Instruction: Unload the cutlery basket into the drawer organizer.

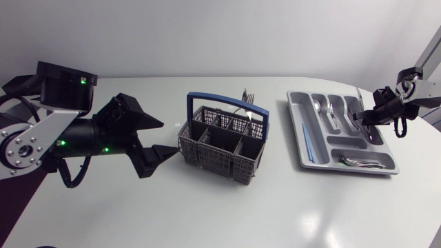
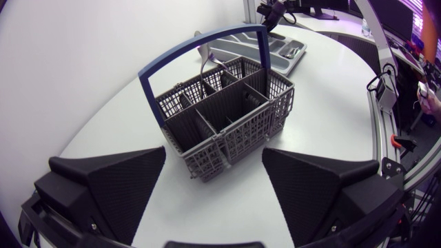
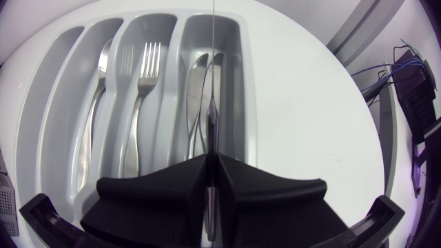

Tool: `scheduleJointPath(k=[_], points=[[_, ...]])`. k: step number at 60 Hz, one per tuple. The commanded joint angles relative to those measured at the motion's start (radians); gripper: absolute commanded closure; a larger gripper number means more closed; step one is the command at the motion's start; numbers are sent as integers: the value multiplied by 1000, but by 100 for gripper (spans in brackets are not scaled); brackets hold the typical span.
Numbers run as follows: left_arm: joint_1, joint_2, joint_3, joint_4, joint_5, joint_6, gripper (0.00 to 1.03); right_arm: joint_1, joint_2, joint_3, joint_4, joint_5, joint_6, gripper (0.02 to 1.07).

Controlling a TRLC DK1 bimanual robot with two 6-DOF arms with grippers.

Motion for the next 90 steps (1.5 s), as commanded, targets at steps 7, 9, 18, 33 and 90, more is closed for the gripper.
scheduleJointPath(k=[7, 9, 18, 33, 90], points=[[7, -3, -40, 9, -8, 2, 5, 14, 45, 6, 10, 33, 30, 91], [7, 0, -40, 11, -11, 0, 5, 16, 45, 7, 10, 41, 30, 91], [5, 5, -50, 26, -25, -3, 5, 16, 45, 15, 7, 65, 30, 81], [1, 9, -56, 31, -39, -7, 5, 16, -8, -27, 9, 71, 30, 70], [-53, 278, -28, 179, -132, -78, 67, 557, -517, -516, 84, -205, 114, 92]])
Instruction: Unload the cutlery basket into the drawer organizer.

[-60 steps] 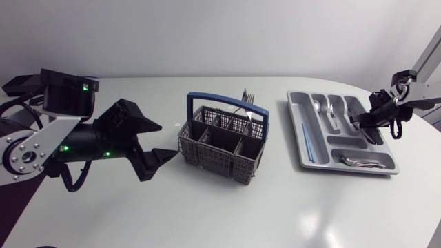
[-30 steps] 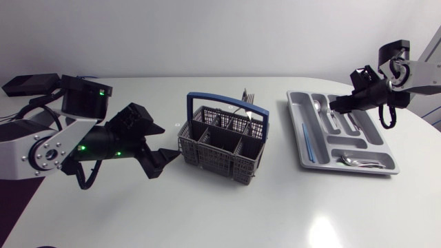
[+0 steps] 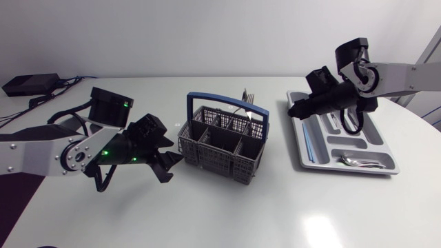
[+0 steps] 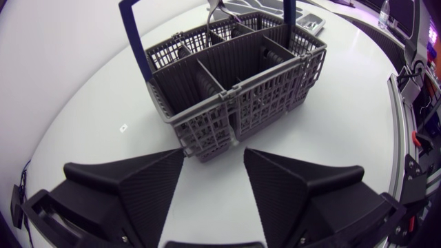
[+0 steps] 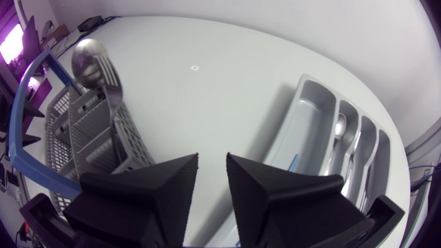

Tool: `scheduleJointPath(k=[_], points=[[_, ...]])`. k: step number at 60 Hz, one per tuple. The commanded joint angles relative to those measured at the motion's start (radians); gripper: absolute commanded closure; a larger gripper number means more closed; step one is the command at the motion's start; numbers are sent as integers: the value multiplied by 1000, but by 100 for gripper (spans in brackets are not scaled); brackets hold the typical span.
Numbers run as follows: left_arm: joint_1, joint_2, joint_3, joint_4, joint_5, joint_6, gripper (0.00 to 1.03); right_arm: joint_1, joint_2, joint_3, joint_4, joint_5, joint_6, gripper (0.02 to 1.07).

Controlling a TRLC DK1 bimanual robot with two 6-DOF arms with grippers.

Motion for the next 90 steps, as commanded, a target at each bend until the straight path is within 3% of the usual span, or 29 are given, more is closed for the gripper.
scheduleJointPath(k=[1, 7, 22, 44, 66, 90], points=[[-14, 34, 2, 26, -15, -22, 69, 40, 37, -16, 19, -14, 32, 92], [-20, 49, 2, 56, -24, -25, 80, 60, 89, 10, 33, -22, 50, 93], [-21, 109, 25, 102, -33, -31, 80, 100, 138, 41, -1, -114, 69, 94], [45, 204, 88, 152, -38, -24, 80, 183, 0, -73, -41, -194, 47, 94], [179, 255, 109, 178, -17, -8, 80, 249, -37, -116, -82, -157, 39, 94], [175, 388, 226, 181, -6, 2, 80, 410, -113, -203, -139, -155, 23, 94]])
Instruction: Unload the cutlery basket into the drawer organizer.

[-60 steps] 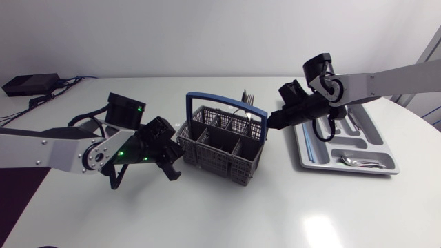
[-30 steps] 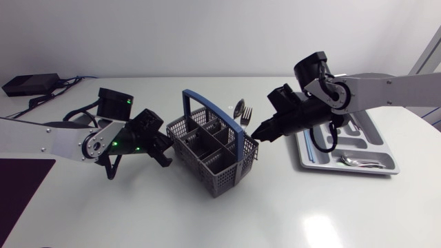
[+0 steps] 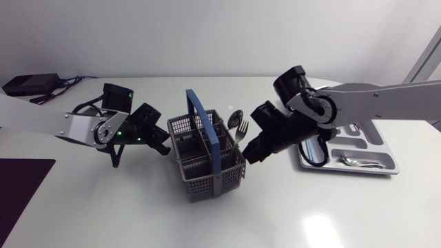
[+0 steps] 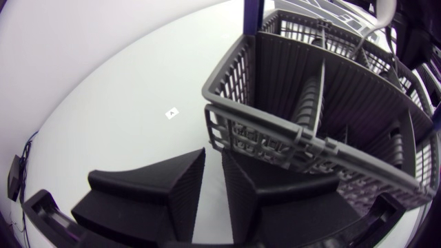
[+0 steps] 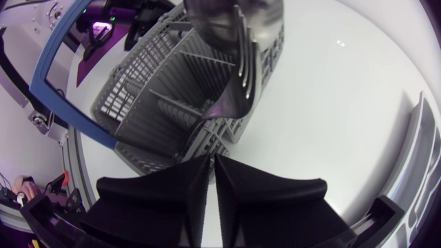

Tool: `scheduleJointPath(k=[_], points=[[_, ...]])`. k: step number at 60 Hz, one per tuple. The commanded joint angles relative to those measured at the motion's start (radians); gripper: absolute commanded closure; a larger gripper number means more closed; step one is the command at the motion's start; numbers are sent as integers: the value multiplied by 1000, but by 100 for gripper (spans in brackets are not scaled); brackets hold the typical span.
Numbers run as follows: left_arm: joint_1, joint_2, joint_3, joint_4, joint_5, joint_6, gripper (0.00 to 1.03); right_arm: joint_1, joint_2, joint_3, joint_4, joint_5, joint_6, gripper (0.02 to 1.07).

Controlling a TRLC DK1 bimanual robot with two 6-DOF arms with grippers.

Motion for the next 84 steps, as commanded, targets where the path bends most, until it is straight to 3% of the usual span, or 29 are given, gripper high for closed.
scheduleJointPath(k=[1, 21, 33, 45, 59, 69, 84], points=[[-9, 39, 42, 9, 14, 16, 80, 42, -39, -41, -26, -6, -15, 94], [-6, 68, 76, 5, 51, 47, 80, 192, -170, -123, -50, -5, -11, 94], [67, -60, -8, -44, 83, 110, 80, 39, -277, -139, -72, 4, -46, 94], [90, -346, -157, -196, 177, 208, 80, -153, -214, -106, 17, 18, -55, 94], [20, -638, -231, -498, 260, 325, 84, -192, -48, -27, 154, 35, 5, 94], [-65, -734, -266, -629, 272, 369, 88, -190, 58, 55, 187, 41, 35, 94], [-189, -788, -341, -713, 268, 397, 89, -190, 189, 190, 186, 43, 54, 94]])
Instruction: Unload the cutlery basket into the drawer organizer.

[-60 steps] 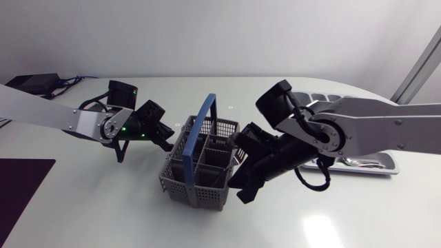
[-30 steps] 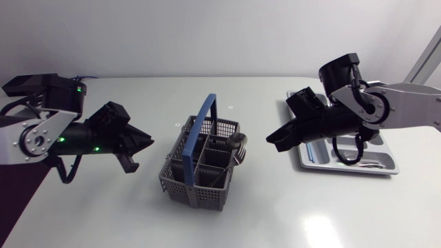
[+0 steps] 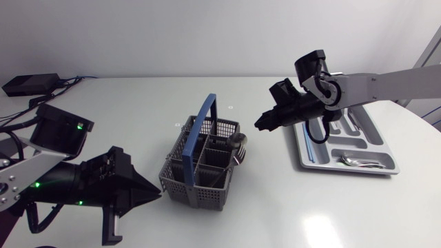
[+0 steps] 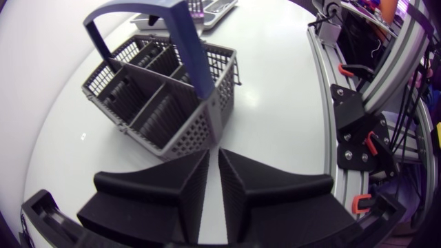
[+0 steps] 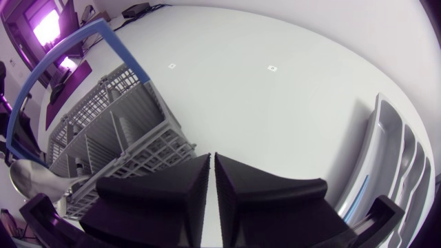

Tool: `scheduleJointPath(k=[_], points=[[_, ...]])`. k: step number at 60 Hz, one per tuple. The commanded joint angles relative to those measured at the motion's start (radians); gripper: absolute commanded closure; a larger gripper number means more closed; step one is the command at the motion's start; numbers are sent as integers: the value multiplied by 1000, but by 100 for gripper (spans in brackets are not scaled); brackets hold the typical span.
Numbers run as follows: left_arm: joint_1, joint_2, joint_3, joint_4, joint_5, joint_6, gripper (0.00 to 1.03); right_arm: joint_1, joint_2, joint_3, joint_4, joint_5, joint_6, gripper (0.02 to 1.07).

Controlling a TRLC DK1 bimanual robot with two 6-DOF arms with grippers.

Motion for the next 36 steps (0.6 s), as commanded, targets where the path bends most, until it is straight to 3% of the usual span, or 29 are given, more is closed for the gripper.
scheduleJointPath(k=[1, 15, 19, 36], points=[[-32, -15, -42, -15, 1, 36, 89, -1, 60, 58, 11, 1, 32, 94], [-35, 124, -65, 131, -36, 29, 89, 22, 154, 172, 2, -2, 64, 94], [-26, 183, -70, 238, -62, 18, 89, 40, 194, 219, -11, -2, 75, 94], [31, 285, -56, 395, -70, -7, 89, 86, 312, 353, -120, -57, 81, 93]])
